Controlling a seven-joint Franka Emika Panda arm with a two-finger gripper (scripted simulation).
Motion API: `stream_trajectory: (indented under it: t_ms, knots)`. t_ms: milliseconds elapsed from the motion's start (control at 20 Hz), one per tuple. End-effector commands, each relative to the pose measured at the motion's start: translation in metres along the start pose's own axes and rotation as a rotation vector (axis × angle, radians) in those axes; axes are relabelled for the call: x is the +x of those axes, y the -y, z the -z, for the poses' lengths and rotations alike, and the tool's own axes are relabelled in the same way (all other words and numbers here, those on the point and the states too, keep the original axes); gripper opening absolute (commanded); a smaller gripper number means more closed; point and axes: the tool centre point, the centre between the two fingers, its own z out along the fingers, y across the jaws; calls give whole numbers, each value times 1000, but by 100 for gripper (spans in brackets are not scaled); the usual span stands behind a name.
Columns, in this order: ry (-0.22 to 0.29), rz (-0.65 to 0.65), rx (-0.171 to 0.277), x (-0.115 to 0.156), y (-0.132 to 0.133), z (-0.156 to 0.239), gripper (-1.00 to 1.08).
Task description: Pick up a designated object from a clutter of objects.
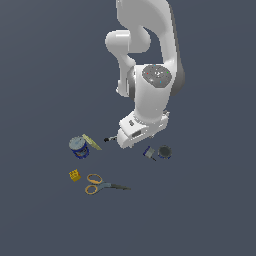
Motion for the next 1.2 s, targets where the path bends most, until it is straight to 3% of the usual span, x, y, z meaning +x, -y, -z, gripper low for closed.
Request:
stream_trajectory:
  t_ms: [0,550,1150]
  knots:
    - [-8,95,2,8,14,-24,100]
    - [-37,351,17,21,60,-90,100]
    - [-41,382,20,22,66,-105,100]
